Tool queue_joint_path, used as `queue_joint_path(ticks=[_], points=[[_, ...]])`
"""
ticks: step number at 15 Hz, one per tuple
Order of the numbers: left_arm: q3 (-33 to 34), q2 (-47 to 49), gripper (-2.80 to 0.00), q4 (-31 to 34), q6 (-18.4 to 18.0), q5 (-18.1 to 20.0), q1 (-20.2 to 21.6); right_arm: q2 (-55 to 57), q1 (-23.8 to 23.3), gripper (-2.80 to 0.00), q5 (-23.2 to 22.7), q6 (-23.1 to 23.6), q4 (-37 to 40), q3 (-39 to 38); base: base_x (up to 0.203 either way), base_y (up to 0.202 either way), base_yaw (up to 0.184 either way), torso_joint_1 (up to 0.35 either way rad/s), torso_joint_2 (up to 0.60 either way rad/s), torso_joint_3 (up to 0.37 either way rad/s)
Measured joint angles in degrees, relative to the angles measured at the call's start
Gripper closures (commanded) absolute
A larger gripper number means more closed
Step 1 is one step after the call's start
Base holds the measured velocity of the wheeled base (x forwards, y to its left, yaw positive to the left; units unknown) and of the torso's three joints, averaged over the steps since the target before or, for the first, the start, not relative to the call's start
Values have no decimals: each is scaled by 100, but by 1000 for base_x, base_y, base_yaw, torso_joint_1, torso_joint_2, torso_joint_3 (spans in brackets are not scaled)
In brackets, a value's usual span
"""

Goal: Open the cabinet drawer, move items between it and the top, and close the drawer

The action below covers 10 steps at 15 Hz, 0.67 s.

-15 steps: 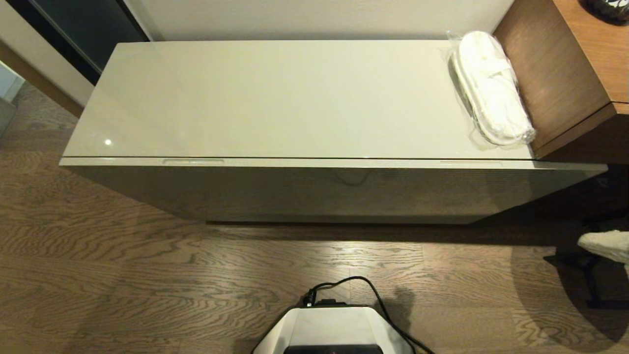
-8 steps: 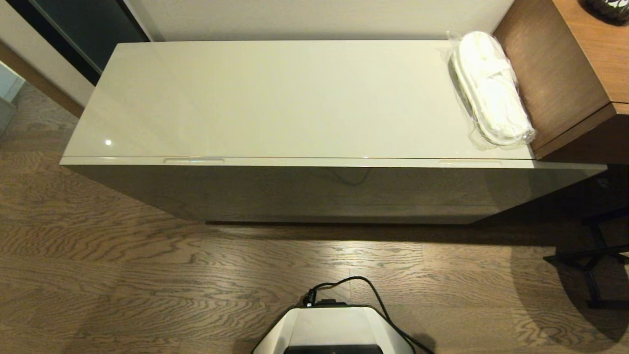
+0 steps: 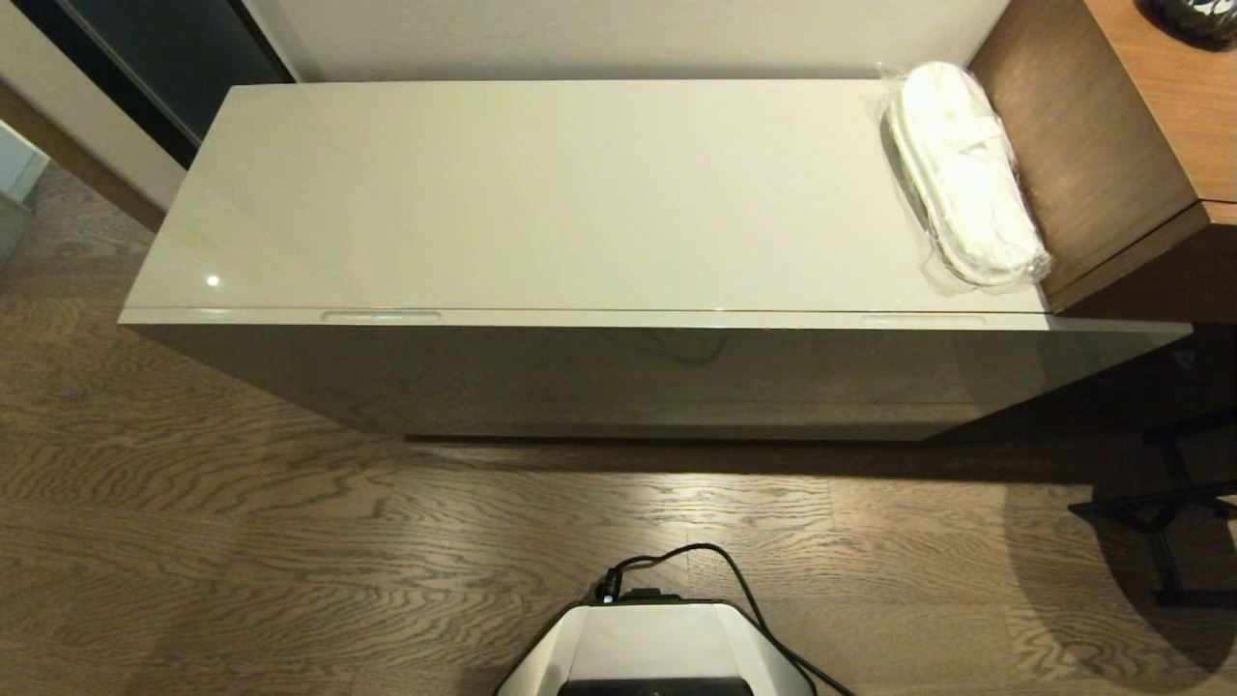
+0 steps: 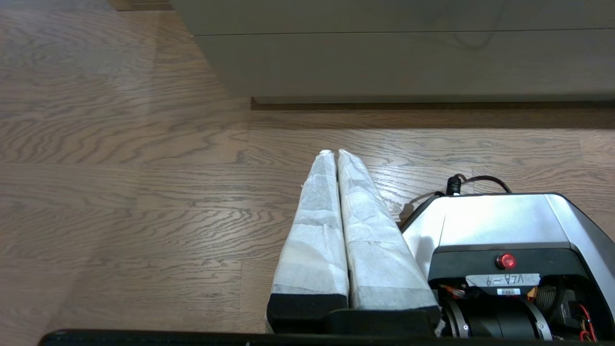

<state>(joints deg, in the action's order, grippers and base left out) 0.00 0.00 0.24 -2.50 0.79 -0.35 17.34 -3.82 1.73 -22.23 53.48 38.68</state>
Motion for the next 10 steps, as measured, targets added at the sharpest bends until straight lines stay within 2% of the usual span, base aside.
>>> queue_joint_path(ticks=[2,4,7,10], points=[[0,0,0,2,2,0,-1,-140,-31,0,465,201,-886,-893,0,0,0,0,0,0],[0,0,0,0,-4,-1,2,-236,-39,0,855,455,-1602,-1267,0,0,0,0,0,0],[0,0,0,2,2,-2,-1,-304,-42,0,838,602,-1659,-849,0,0,0,0,0,0],[0,0,0,2,-2,-2,-1,-231,-23,0,856,587,-1347,-334,0,0,0,0,0,0]])
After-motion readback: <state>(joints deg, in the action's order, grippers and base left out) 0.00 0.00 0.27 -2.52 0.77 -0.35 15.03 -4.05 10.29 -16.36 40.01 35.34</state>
